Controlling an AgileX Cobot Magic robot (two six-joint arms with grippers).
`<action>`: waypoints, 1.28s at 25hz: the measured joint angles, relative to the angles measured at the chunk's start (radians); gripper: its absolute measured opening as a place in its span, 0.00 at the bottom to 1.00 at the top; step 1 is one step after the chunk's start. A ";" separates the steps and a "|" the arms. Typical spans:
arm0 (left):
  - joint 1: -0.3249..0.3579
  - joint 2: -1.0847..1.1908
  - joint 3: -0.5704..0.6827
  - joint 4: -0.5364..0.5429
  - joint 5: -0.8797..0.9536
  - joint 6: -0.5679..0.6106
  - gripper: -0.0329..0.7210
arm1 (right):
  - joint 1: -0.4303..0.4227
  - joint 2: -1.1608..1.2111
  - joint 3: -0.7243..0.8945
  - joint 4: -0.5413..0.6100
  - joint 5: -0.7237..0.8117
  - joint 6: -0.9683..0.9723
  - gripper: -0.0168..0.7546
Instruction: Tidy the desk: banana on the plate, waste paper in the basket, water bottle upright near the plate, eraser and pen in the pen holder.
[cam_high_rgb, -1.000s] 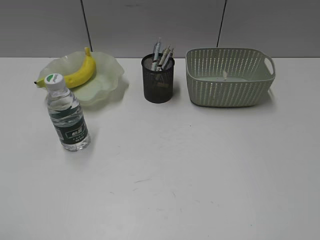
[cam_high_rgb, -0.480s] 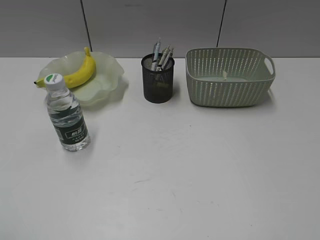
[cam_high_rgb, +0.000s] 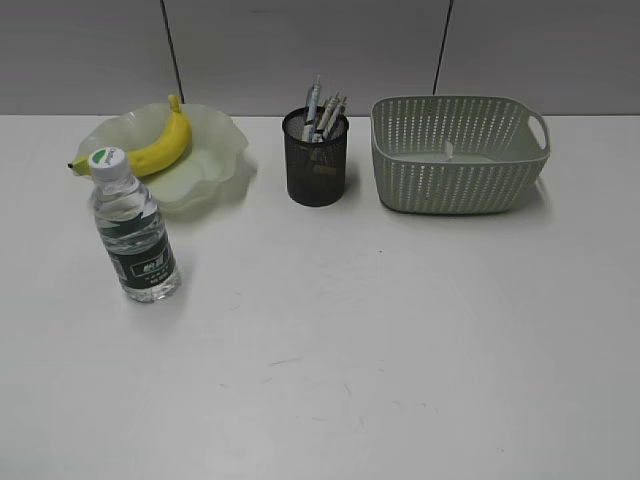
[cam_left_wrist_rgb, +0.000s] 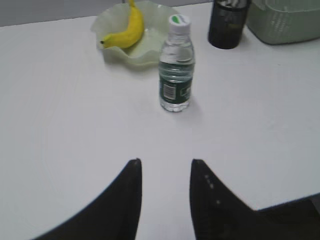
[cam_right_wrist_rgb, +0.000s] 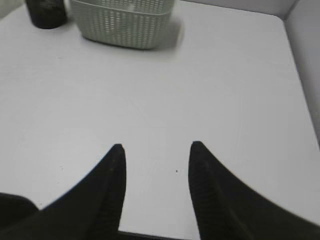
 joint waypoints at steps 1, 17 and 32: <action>0.038 -0.001 0.000 0.000 0.000 0.000 0.37 | -0.040 0.000 0.000 0.000 0.000 0.000 0.46; 0.236 -0.060 0.000 0.001 0.000 0.000 0.37 | -0.191 0.000 0.000 0.000 0.000 0.001 0.46; 0.252 -0.060 0.000 0.001 0.000 0.000 0.37 | -0.140 0.000 0.000 0.000 0.000 0.000 0.46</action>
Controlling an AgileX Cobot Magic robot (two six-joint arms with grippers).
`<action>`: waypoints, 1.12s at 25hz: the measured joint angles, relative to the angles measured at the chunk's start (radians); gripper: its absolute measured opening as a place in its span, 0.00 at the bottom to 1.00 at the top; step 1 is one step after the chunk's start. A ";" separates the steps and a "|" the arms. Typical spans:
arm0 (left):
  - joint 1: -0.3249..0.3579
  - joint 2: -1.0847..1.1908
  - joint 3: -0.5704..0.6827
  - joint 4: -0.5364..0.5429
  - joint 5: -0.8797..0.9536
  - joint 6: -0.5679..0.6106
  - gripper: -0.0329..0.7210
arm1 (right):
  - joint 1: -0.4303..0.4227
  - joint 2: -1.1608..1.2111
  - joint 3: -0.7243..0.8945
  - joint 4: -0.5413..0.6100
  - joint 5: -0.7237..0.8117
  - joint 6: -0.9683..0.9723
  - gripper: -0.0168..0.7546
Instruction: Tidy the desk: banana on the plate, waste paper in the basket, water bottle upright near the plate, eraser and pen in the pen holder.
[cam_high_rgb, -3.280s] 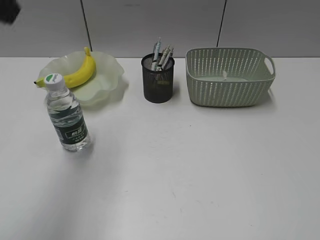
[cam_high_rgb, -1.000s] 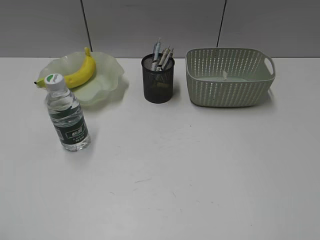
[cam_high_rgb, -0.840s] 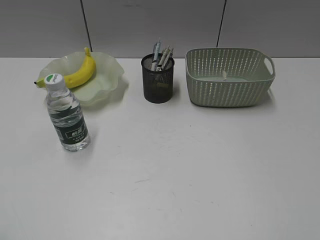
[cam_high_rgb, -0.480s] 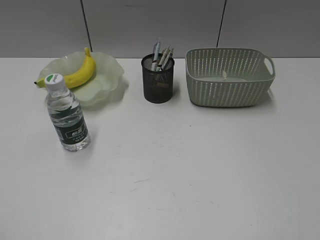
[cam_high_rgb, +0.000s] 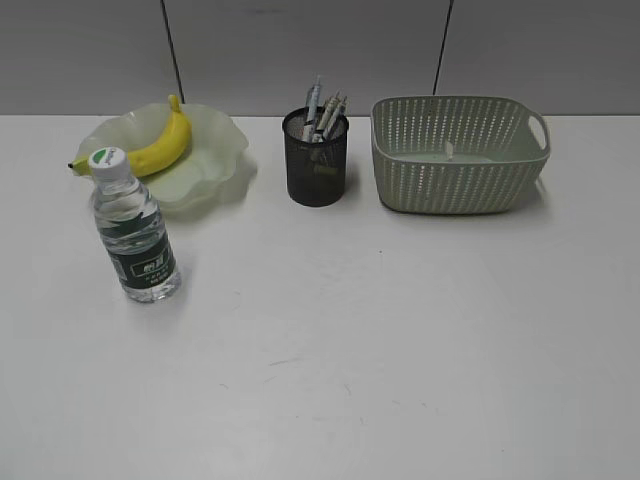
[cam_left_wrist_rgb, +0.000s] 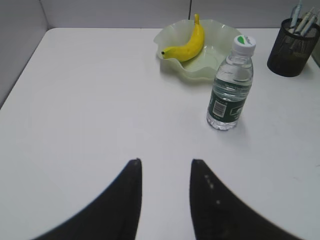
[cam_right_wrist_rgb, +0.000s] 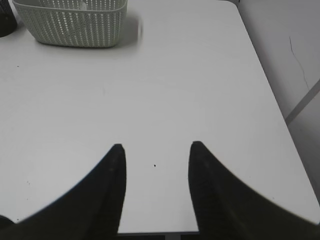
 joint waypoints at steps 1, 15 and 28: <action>0.000 0.000 0.000 0.000 0.000 0.000 0.37 | 0.000 0.000 0.000 0.000 0.000 0.000 0.46; 0.000 0.000 0.000 0.000 0.000 0.000 0.36 | 0.000 0.000 0.000 0.000 0.000 0.000 0.46; 0.000 0.000 0.000 0.000 0.000 0.000 0.36 | 0.000 0.000 0.000 0.000 0.000 0.001 0.46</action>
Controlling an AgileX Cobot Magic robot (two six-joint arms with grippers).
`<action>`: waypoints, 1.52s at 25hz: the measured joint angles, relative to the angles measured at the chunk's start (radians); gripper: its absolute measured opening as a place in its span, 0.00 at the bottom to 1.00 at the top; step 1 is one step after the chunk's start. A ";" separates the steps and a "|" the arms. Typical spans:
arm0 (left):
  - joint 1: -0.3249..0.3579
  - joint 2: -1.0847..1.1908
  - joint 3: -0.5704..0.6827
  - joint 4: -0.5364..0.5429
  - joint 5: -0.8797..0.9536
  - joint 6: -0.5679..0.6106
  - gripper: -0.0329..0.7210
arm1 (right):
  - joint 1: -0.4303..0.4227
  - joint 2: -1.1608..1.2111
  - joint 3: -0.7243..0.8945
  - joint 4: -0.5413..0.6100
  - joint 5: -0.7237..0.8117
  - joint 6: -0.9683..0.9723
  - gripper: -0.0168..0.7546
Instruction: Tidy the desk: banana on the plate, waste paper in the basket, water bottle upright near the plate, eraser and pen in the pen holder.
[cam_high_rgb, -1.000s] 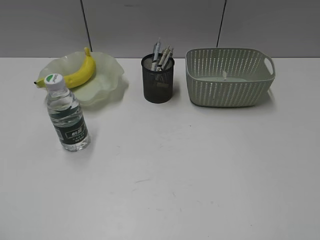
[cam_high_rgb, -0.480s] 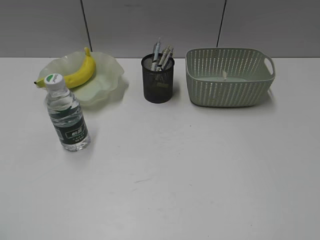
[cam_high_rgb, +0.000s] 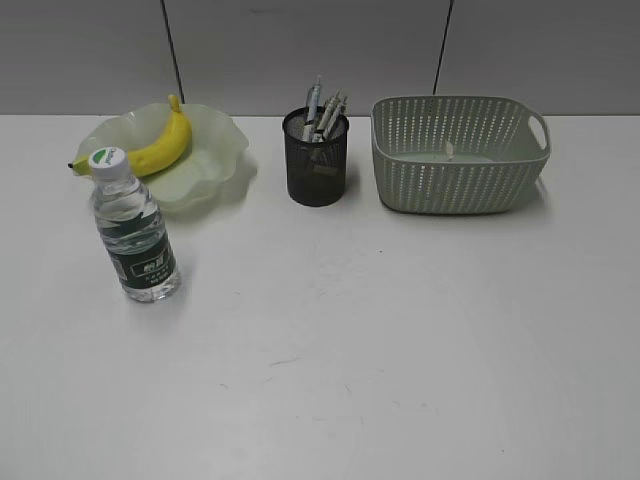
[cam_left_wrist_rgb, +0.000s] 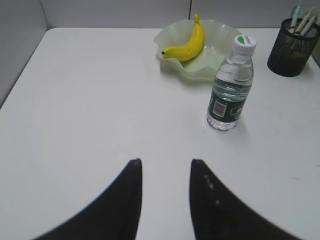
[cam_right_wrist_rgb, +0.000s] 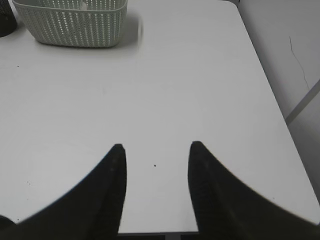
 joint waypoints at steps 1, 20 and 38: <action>0.000 0.000 0.000 0.000 0.000 0.000 0.36 | 0.000 0.000 0.000 0.000 0.000 0.000 0.46; 0.000 0.000 0.000 0.000 0.000 0.000 0.36 | 0.000 0.000 0.000 0.000 0.000 -0.001 0.46; 0.000 0.000 0.000 0.000 0.000 0.000 0.36 | 0.000 0.000 0.000 0.000 0.000 0.000 0.45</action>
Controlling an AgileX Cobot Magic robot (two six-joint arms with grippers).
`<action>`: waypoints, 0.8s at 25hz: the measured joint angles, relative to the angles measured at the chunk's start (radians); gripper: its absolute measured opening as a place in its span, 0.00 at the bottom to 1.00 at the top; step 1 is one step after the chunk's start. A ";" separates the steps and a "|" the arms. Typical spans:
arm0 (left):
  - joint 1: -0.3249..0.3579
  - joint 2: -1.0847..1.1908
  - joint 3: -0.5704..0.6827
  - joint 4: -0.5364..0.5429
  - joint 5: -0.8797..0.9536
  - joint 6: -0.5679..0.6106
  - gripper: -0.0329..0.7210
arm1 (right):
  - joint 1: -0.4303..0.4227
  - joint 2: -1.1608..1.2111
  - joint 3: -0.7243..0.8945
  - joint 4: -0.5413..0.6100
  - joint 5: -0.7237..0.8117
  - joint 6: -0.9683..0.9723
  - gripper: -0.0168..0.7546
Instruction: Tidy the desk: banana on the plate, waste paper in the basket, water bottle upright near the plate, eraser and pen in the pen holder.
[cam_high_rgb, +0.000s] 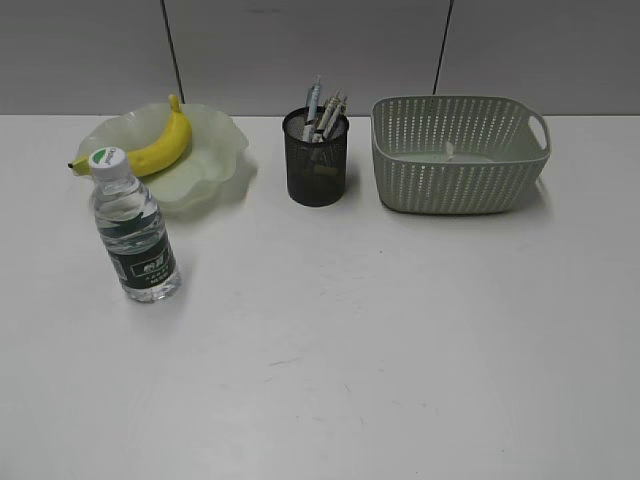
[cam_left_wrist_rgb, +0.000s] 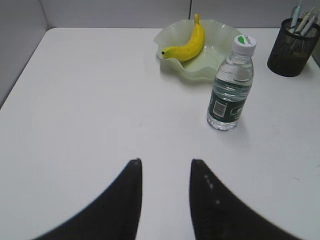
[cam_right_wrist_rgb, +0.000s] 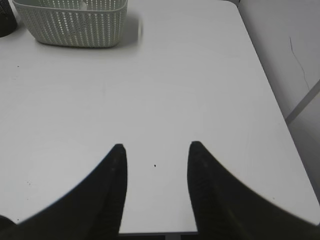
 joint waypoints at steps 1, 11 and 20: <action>0.000 0.000 0.000 0.000 0.000 0.000 0.36 | 0.000 0.000 0.000 0.000 0.000 0.000 0.45; 0.000 0.000 0.000 0.000 0.000 0.000 0.36 | 0.000 0.000 0.000 0.000 0.000 0.000 0.45; 0.000 0.000 0.000 0.000 0.000 0.000 0.36 | 0.000 0.000 0.000 0.000 0.000 0.000 0.45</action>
